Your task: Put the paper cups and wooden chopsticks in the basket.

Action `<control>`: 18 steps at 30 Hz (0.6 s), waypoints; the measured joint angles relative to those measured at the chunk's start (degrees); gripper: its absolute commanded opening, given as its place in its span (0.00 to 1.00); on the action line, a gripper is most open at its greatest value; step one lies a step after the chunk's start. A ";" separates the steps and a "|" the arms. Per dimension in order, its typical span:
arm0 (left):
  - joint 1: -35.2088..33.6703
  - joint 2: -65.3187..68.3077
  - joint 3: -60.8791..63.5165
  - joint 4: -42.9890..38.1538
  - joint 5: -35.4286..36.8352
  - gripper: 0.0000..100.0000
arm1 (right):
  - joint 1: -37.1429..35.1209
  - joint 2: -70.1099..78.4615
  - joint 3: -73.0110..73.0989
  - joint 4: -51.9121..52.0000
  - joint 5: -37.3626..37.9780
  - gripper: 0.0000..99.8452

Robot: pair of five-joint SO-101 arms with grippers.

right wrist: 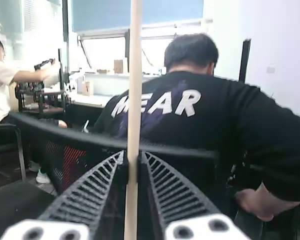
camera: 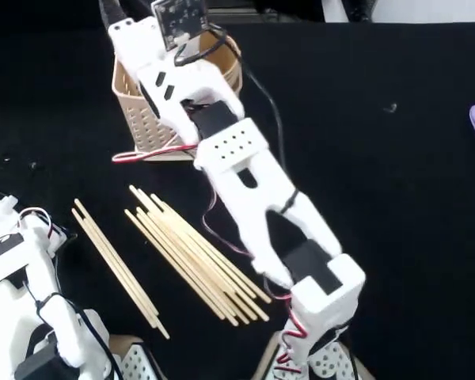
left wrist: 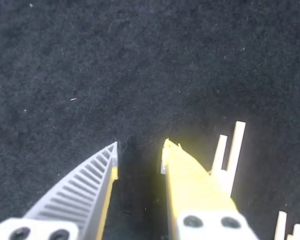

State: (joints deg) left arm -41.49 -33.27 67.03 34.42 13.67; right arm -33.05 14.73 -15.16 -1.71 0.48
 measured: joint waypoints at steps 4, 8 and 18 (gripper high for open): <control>0.00 0.00 0.00 -0.35 0.00 0.15 | 0.00 0.88 0.70 0.53 0.00 0.01; 0.00 0.00 0.00 -1.58 0.00 0.15 | 0.00 0.88 4.66 0.53 0.00 0.04; 0.00 0.00 0.00 -1.67 0.00 0.15 | -0.09 0.79 7.82 4.31 0.00 0.12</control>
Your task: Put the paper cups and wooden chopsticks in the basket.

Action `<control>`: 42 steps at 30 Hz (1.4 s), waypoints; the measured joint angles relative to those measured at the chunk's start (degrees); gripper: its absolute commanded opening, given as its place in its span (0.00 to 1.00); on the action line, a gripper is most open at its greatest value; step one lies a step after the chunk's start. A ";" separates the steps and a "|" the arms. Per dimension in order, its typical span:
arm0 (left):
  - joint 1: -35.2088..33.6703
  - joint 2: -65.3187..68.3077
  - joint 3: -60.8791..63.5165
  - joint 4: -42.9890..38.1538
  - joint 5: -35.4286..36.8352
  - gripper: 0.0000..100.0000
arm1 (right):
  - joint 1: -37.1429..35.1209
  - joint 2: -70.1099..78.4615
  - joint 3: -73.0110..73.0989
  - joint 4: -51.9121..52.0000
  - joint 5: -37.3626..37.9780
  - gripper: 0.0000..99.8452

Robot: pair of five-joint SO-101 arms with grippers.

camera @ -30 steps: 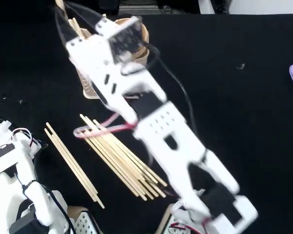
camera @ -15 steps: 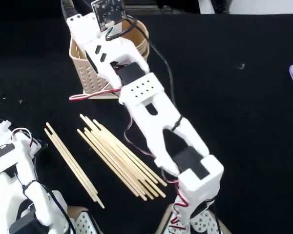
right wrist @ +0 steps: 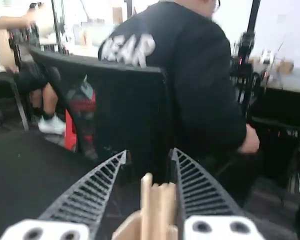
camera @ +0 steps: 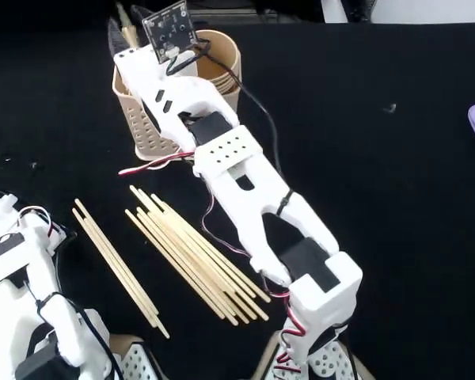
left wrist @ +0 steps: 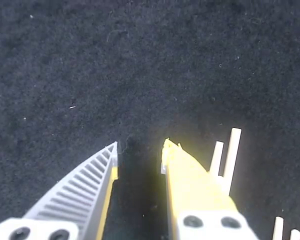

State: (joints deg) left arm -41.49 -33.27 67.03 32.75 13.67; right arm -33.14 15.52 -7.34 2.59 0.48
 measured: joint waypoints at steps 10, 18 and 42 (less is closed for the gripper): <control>0.00 0.00 0.00 0.00 0.00 0.15 | 0.00 -12.31 -0.53 15.47 0.00 0.10; 0.00 0.00 0.00 0.00 0.00 0.15 | -1.23 -36.04 8.09 48.88 0.09 0.10; 0.00 0.00 0.00 0.00 0.00 0.15 | -8.62 -44.57 73.67 35.25 9.23 0.17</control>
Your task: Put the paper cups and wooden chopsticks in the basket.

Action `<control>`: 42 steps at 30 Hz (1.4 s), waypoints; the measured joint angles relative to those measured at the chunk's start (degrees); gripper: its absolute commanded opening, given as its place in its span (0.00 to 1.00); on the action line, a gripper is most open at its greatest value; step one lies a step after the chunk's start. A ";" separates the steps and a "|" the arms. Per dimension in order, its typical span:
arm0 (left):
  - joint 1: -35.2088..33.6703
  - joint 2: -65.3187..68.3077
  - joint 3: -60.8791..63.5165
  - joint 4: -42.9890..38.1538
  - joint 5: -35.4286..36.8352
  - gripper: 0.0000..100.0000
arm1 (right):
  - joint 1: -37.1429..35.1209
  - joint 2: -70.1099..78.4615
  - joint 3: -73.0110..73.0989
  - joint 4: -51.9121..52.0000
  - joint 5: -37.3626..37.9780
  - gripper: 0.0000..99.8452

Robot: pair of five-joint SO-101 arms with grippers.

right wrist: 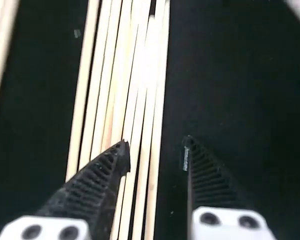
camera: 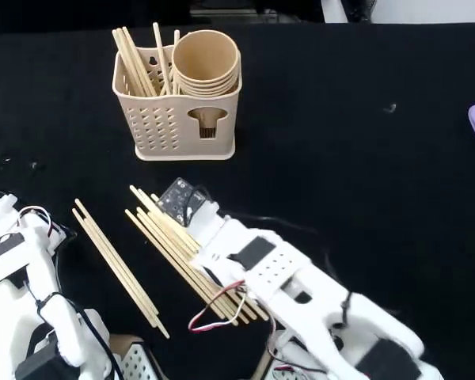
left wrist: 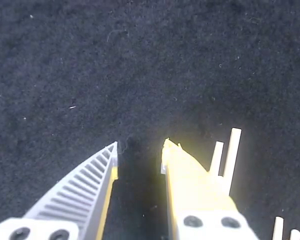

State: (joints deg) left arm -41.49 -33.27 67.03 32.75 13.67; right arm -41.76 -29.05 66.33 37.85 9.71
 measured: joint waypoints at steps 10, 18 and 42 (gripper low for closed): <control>0.00 0.00 0.00 0.00 0.00 0.15 | 0.62 16.70 -10.11 2.46 4.66 0.02; 0.00 0.00 0.00 0.00 0.00 0.15 | 5.80 11.96 -16.18 12.75 9.23 0.01; 0.00 0.00 0.00 0.00 0.00 0.15 | 3.43 22.95 -15.74 5.71 10.55 0.01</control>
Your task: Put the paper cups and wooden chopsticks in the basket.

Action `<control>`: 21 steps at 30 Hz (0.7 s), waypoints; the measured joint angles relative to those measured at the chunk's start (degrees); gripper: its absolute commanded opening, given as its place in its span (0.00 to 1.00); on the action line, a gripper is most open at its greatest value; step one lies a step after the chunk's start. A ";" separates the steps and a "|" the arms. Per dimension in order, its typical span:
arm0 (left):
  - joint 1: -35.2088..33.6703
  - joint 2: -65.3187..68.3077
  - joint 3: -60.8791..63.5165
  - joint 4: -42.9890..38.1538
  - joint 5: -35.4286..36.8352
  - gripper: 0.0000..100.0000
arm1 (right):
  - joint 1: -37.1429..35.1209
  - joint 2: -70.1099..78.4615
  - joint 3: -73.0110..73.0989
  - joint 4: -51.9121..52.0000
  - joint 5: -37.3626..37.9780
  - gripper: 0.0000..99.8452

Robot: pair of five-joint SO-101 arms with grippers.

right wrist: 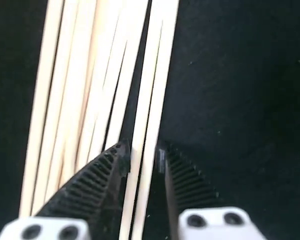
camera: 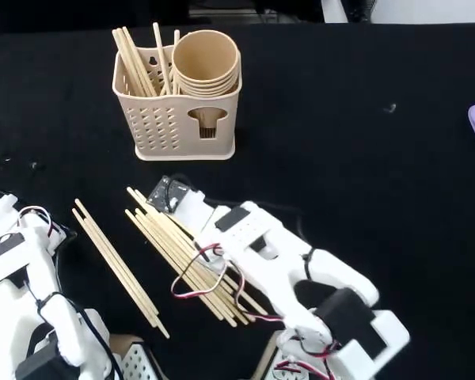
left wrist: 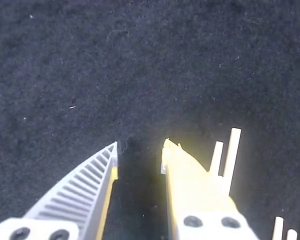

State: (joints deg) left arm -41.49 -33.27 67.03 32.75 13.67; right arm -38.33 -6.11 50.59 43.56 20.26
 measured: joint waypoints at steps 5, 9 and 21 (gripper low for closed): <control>0.00 0.00 0.00 0.00 0.00 0.15 | 0.09 -1.05 -0.53 0.00 0.00 0.01; 0.00 0.00 0.00 0.00 0.00 0.15 | 0.18 -6.51 -0.53 2.20 0.44 0.01; 0.00 0.00 0.00 0.00 0.00 0.15 | 3.87 -29.71 -4.75 8.70 2.37 0.01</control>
State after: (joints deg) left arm -41.49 -33.27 67.03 32.75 13.67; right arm -34.46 -35.82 45.85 52.26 22.64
